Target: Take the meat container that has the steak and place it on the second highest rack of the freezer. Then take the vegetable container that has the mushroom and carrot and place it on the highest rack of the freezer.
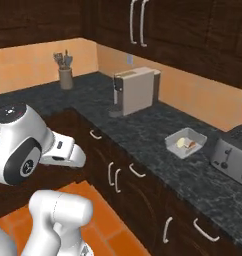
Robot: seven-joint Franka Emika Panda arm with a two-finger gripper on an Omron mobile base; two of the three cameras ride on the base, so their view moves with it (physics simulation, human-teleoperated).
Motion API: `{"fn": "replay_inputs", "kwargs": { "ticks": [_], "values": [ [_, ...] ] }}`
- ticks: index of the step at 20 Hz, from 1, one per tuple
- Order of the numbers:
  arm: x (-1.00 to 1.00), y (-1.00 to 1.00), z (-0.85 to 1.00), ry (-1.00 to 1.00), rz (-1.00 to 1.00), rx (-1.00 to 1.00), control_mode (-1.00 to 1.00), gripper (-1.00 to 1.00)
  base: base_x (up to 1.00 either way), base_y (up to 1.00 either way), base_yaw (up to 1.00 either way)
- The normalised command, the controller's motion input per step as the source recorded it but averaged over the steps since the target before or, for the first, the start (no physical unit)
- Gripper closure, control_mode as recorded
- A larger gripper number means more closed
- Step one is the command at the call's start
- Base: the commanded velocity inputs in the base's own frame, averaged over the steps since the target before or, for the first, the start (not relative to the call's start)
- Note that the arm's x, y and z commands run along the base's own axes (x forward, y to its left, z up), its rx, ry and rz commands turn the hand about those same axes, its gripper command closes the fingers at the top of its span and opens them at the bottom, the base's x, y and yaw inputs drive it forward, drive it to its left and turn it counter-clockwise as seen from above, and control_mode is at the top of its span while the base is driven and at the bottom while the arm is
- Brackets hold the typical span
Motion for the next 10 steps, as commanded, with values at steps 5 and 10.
{"fn": "replay_inputs", "kwargs": {
  "ticks": [5,10],
  "values": [
    [0.00,0.00,0.00,0.00,0.00,0.00,1.00,-1.00,0.89,0.50,-0.72],
    [0.00,0.00,0.00,0.00,0.00,0.00,1.00,-1.00,0.69,0.54,-0.75]
  ]
}}
